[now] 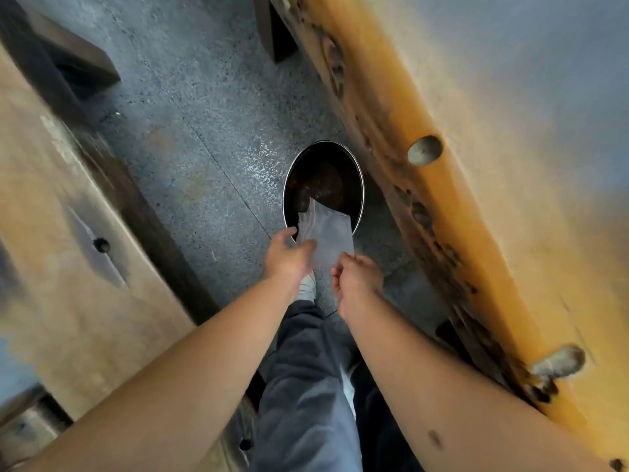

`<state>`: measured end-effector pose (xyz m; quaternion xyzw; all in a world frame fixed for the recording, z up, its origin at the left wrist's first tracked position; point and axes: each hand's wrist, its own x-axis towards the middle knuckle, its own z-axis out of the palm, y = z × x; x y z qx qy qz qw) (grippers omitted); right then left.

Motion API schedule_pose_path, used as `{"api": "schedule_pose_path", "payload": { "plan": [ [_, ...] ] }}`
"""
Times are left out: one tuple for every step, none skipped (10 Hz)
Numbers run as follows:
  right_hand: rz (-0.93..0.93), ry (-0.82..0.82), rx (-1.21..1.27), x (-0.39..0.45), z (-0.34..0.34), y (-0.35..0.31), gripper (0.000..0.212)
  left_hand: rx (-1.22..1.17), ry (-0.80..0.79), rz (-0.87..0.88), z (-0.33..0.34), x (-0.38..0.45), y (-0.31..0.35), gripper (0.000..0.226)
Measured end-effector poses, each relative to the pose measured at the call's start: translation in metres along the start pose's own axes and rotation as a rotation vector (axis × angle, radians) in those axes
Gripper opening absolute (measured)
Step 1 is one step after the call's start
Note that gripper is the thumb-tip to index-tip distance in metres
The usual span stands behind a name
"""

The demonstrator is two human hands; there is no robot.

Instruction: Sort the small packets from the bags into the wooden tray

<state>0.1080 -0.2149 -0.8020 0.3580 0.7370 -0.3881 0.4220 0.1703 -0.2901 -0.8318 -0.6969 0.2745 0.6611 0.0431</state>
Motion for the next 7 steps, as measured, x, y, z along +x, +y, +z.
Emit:
{"api": "schedule_pose_path", "payload": {
  "plan": [
    [0.038,0.009,0.062,0.022,0.012,0.003,0.024,0.000,-0.047,0.012,0.008,0.016,0.001,0.051],
    [0.112,0.049,0.084,0.037,0.018,0.000,0.013,0.129,-0.069,0.020,0.009,0.030,0.005,0.069],
    [0.173,0.026,0.039,0.044,0.016,0.003,0.017,0.294,-0.070,0.100,0.006,0.034,0.005,0.068],
    [0.170,-0.065,-0.018,0.042,0.012,0.012,0.019,0.508,-0.108,0.193,0.003,0.027,0.000,0.062],
    [0.079,-0.102,-0.136,0.033,0.007,0.020,0.023,0.679,-0.148,0.254,0.003,0.010,-0.002,0.060],
    [-0.092,-0.113,-0.455,0.021,-0.002,0.021,0.051,0.843,-0.157,0.330,0.000,-0.006,0.001,0.063],
    [-0.226,-0.128,-0.733,0.000,-0.019,0.016,0.053,0.955,-0.147,0.368,-0.009,-0.026,0.011,0.061]
  ]
}}
